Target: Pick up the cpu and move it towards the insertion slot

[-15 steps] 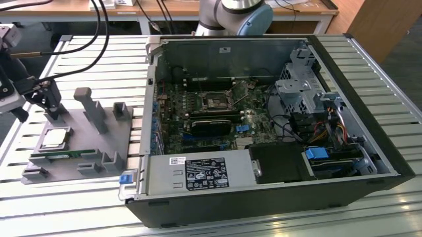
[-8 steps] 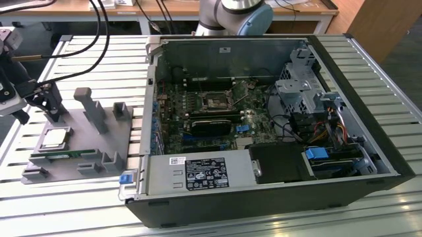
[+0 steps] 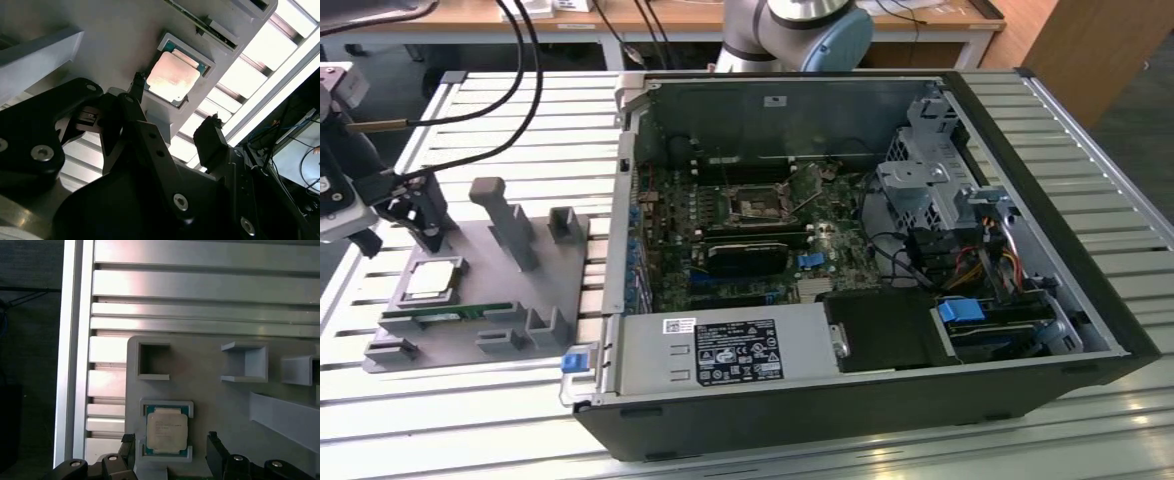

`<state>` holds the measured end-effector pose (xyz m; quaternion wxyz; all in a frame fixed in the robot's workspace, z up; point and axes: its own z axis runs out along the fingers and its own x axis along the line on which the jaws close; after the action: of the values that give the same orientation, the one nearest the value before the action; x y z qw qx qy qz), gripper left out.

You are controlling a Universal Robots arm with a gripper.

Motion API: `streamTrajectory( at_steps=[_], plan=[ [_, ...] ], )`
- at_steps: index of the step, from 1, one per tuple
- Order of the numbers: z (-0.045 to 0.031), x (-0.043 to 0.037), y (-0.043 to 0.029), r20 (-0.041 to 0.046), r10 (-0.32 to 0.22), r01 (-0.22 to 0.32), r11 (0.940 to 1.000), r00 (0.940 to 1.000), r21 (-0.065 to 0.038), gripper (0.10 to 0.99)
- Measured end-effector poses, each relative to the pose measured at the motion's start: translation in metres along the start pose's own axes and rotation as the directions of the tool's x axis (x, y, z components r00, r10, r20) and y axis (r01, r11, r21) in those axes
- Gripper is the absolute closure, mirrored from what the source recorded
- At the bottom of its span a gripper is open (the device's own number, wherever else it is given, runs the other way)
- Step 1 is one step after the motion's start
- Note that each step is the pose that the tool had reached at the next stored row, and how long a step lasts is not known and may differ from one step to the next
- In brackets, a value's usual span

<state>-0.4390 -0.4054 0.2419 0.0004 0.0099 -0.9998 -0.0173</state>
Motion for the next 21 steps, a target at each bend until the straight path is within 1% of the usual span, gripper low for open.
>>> streamTrajectory(
  at_steps=[8, 10, 11, 12, 13, 21],
  plan=[
    [0.0092, 0.0, -0.0006, -0.0002, 0.0, 0.0, 1.0, 1.0, 0.0, 0.416],
    [0.0117, 0.0, -0.0007, -0.0001, 0.0, 0.0, 1.0, 1.0, 0.0, 0.404],
    [0.0128, 0.0, -0.0007, -0.0001, 0.0, 0.0, 1.0, 1.0, 0.0, 0.349],
    [0.014, -0.0001, -0.0007, 0.0, 0.0, 0.0, 1.0, 1.0, 0.0, 0.349],
    [0.015, 0.0, -0.0008, 0.0, 0.0, 0.0, 1.0, 1.0, 0.0, 0.282],
    [0.0225, 0.0, -0.001, -0.0005, -0.001, 0.001, 1.0, 1.0, 0.0, 0.282]
  ],
)
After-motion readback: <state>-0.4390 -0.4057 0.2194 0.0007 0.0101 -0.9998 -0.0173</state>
